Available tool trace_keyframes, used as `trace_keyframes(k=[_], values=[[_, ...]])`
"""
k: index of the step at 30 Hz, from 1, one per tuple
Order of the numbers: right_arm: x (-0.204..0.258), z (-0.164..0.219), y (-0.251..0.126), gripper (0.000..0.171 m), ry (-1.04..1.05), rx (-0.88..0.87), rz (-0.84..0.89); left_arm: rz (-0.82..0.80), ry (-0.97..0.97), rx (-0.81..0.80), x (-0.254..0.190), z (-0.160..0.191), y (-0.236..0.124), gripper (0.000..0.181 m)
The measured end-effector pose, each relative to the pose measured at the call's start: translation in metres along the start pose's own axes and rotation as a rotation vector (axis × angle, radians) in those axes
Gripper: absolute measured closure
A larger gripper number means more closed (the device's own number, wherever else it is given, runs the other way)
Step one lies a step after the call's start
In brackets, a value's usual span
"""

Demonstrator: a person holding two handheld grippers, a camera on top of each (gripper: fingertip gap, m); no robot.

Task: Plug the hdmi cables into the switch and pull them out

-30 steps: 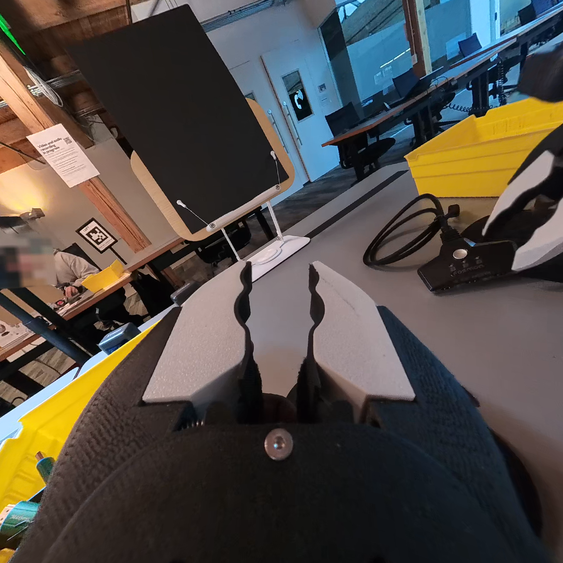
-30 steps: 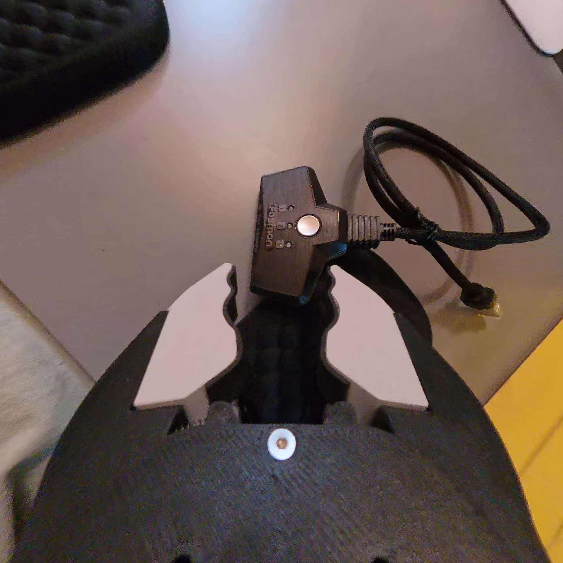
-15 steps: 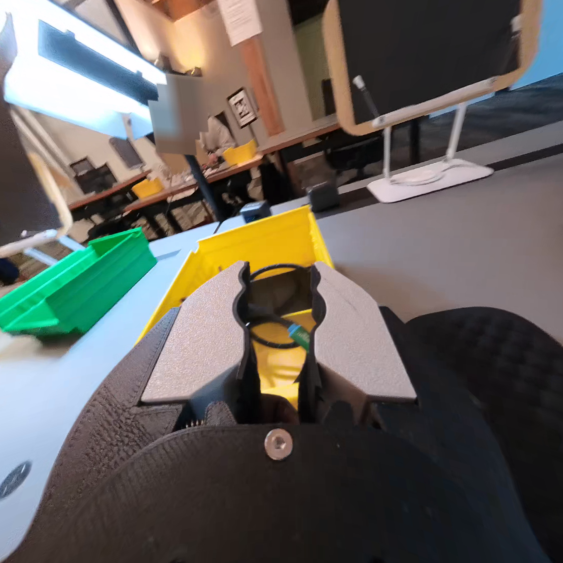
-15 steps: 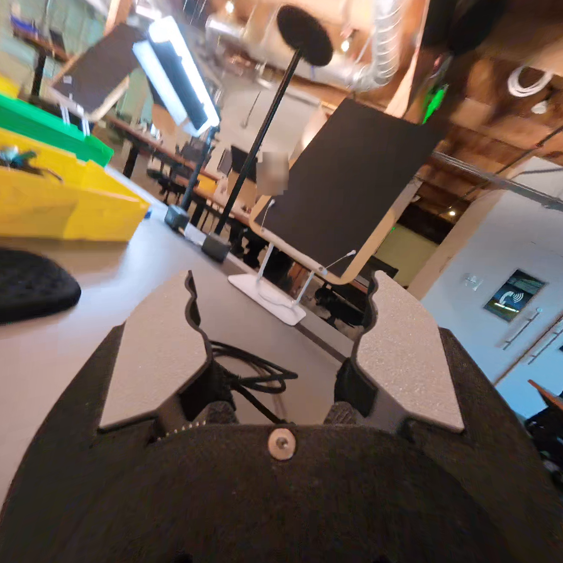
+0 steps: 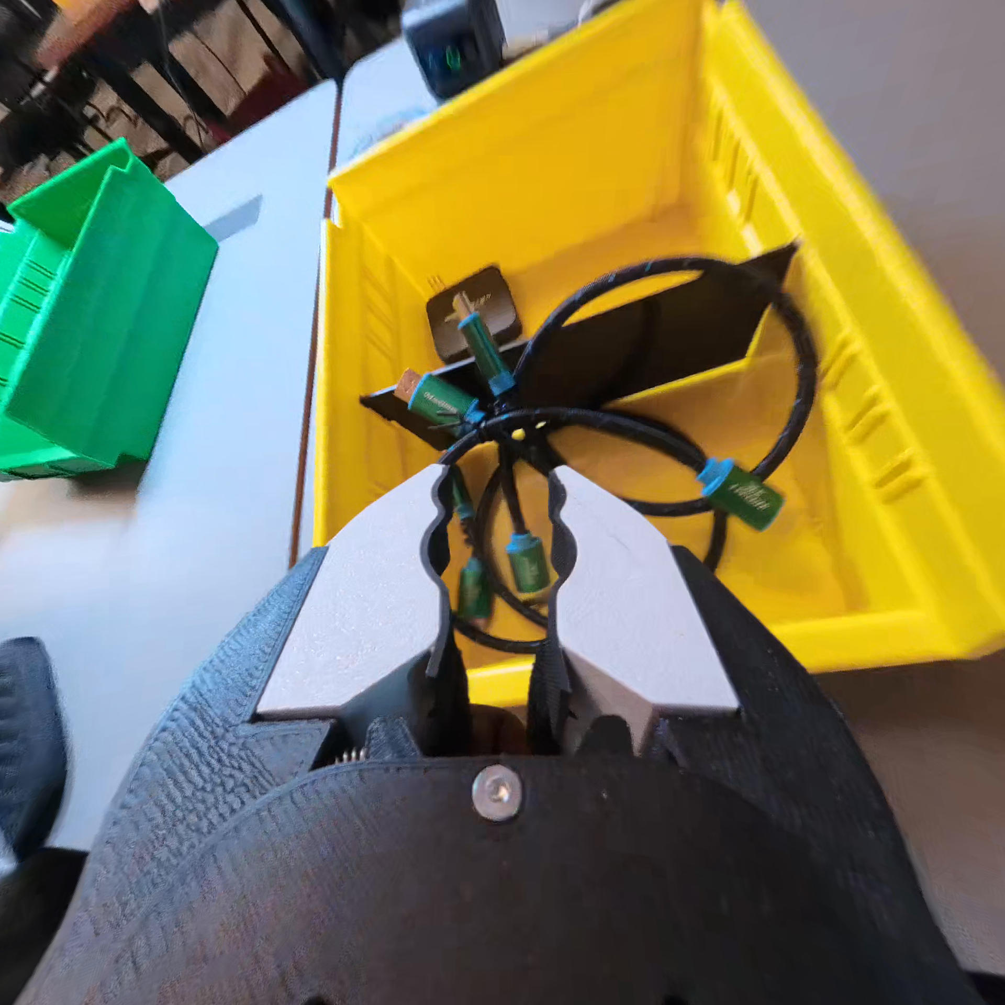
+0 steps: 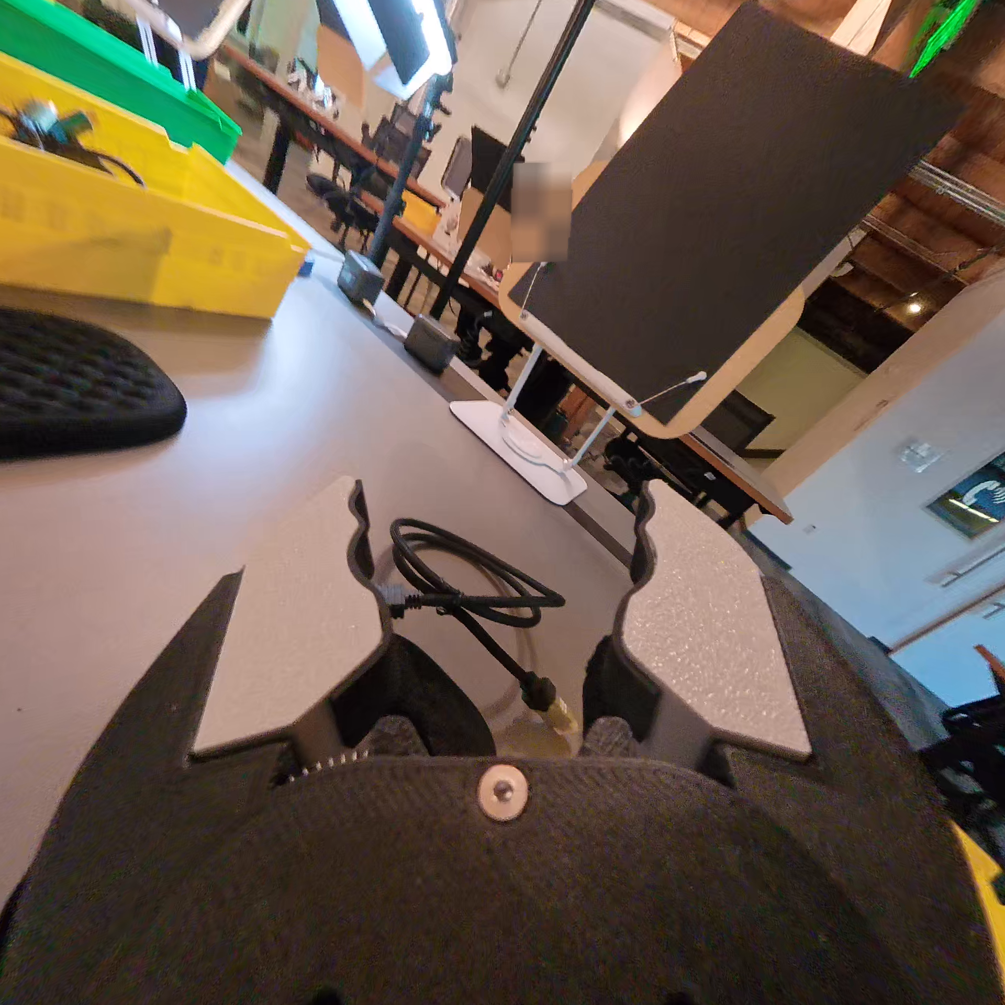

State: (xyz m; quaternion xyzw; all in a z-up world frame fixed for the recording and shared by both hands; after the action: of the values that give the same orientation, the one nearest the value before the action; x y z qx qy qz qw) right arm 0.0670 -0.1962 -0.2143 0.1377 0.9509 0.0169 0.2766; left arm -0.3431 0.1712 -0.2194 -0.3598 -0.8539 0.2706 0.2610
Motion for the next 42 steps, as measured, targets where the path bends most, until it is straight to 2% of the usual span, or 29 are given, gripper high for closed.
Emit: trace_keyframes(k=[3,6,13,18,22,26,30,35,39,42], values=[[0.003,0.002,0.002,0.078,-0.05,0.024,-0.017,-0.041,0.199,0.084,0.013,0.003,0.013,0.154],[0.005,0.004,0.004,0.08,-0.031,0.019,-0.038,0.006,0.367,0.118,0.018,0.006,0.027,0.156],[0.006,0.004,0.004,0.084,-0.035,0.019,-0.047,-0.036,0.477,0.234,0.031,0.011,0.048,0.16],[0.008,0.006,0.006,0.085,-0.055,0.036,-0.061,-0.103,0.472,0.271,0.032,0.014,0.053,0.173],[0.008,0.006,0.006,0.086,-0.052,0.035,-0.07,-0.177,0.399,0.064,0.027,0.007,0.024,0.173],[0.01,0.008,0.007,0.086,-0.037,0.038,-0.089,-0.386,0.373,-0.225,0.017,-0.008,-0.023,0.174],[0.017,0.006,0.009,0.088,0.004,0.007,-0.13,-0.538,0.376,-0.522,-0.017,-0.028,-0.059,0.174],[0.039,-0.009,0.011,0.091,0.17,-0.143,-0.268,-0.515,0.381,-0.774,-0.085,-0.051,-0.067,0.175],[0.068,-0.027,0.012,0.094,0.322,-0.342,-0.376,-0.424,0.398,-0.82,-0.144,-0.067,-0.058,0.175],[0.086,-0.03,0.013,0.099,0.279,-0.446,-0.334,-0.327,0.417,-0.835,-0.184,-0.075,-0.051,0.174]])
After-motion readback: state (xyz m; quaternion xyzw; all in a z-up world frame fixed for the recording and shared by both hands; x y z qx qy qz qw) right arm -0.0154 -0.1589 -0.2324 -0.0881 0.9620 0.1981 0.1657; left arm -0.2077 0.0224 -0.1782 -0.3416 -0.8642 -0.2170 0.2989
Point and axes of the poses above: each gripper's, where its closed fingertips meet, y out along the fingers, z out of its underside, x = y × z across the jaws, the point moved 10 cm from there along -y, back along the fingers, and after that the axes turned 11 degrees about z, right-handed, at the moved point
